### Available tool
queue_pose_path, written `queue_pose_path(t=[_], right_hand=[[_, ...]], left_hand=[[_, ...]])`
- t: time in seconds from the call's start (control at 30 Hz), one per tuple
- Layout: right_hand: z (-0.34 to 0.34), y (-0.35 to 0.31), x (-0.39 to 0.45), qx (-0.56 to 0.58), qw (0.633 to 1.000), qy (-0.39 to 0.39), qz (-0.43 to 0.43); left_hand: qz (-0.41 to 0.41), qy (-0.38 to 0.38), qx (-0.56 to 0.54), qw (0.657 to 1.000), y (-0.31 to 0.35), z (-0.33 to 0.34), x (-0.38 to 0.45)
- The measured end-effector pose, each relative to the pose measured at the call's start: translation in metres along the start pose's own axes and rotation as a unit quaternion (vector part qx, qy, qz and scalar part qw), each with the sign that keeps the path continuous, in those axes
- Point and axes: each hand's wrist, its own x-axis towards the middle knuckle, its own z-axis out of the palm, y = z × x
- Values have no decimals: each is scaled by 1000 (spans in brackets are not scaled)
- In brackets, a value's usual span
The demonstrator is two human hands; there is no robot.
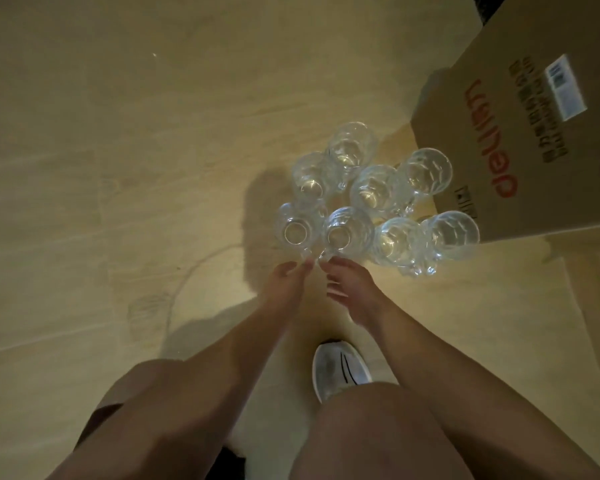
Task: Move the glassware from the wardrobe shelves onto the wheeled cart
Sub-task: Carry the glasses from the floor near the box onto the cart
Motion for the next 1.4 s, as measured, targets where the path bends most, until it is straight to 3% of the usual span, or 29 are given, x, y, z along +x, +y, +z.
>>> queue_pose_path(t=[0.23,0.47,0.7,0.87,1.13,1.4], right_hand=[[1,17,29,158,984,-78,24],[-3,18,31,165,985,-19,49],[-15,-8,-10,118,991,5,68],[-11,-40,-91,45,993,36,101],[3,-149,-264,-1,998,43,50],[41,-278,-451,-68,996,36,-38]], left_hand=[[38,-96,-60,993,-7,8,18],[-49,-125,-105,985,2,13,21],[-73,-27,-187,979,27,2,-10],[-108,1,-195,975,54,-31,-87],[-121,-12,-188,975,163,-96,-256],[-47,-14,-188,981,294,-166,-440]])
